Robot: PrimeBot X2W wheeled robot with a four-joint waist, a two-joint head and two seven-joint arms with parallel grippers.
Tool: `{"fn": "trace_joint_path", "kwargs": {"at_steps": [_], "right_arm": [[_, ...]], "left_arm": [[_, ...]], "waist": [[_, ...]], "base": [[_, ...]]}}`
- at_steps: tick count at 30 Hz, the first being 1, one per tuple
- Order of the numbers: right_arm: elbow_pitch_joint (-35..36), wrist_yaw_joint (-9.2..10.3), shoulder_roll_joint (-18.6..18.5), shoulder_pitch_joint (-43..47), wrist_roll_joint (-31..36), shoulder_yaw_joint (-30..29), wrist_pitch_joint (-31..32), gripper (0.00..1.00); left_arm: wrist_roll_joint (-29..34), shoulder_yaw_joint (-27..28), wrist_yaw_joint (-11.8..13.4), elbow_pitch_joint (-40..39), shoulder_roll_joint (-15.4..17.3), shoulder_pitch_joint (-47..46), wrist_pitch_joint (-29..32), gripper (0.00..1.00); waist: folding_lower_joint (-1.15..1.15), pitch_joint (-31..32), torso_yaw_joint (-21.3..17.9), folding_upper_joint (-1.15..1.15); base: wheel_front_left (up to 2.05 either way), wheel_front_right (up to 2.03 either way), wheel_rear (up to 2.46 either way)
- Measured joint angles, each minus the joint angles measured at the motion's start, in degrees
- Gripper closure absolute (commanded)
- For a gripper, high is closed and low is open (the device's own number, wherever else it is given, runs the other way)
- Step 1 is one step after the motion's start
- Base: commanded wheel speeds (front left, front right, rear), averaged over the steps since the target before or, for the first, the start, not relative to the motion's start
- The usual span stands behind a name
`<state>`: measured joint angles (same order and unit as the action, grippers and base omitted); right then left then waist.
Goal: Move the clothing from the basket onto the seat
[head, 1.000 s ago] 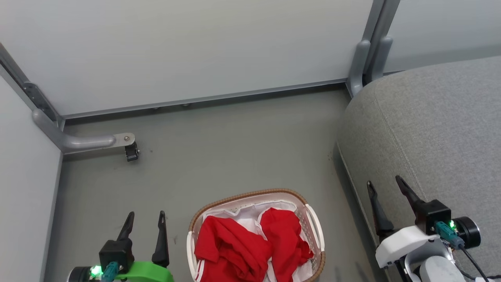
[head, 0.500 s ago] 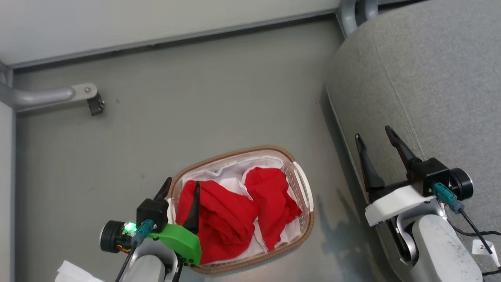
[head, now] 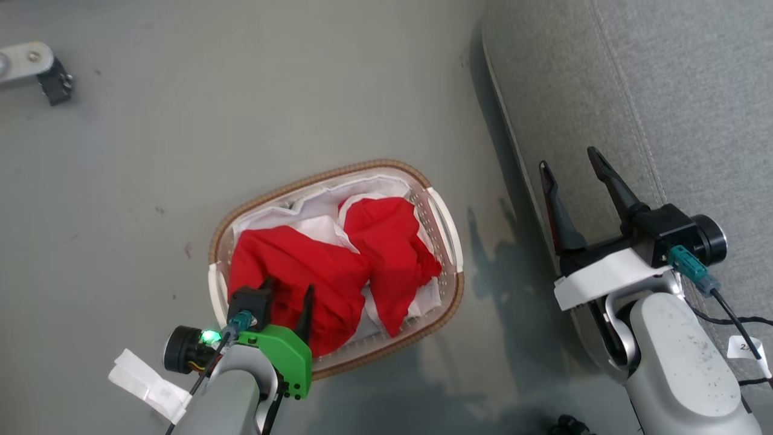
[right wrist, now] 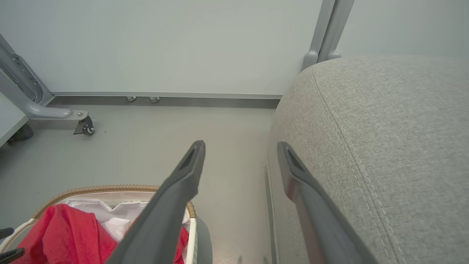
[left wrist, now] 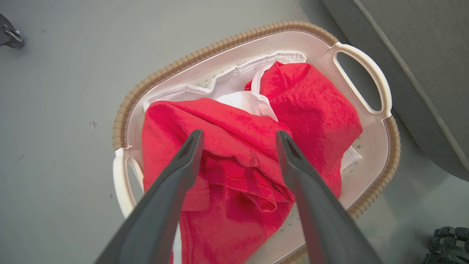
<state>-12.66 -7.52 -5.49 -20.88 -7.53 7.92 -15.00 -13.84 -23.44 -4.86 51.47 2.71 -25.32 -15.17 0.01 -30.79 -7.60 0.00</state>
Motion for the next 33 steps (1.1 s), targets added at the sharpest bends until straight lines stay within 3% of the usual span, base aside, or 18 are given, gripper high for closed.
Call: {"fn": "trace_joint_path", "kwargs": {"at_steps": [11, 18, 33], "right_arm": [[0.6, 0.0, 0.3, -2.4, -0.5, 0.5, 0.0, 0.0], [0.7, 0.0, 1.0, -3.0, -0.8, 0.4, 0.0, 0.0], [0.6, 0.0, 2.3, -4.3, -1.6, 1.5, 0.0, 0.0]], "left_arm": [[-5.6, -4.7, 0.2, 13.5, -0.1, -7.8, 0.0, 0.0], [-7.5, -6.6, 0.2, 17.2, 0.0, -12.0, 0.0, 0.0], [-3.8, -11.8, 2.8, 21.1, 0.4, -18.9, 2.5, 0.0]], "waist": [[0.0, -8.8, -3.3, 0.0], [0.0, -12.5, -5.4, 0.0], [0.0, -17.0, -8.5, 0.0]], "base": [[0.0, 0.0, 0.0], [0.0, 0.0, 0.0], [0.0, 0.0, 0.0]]}}
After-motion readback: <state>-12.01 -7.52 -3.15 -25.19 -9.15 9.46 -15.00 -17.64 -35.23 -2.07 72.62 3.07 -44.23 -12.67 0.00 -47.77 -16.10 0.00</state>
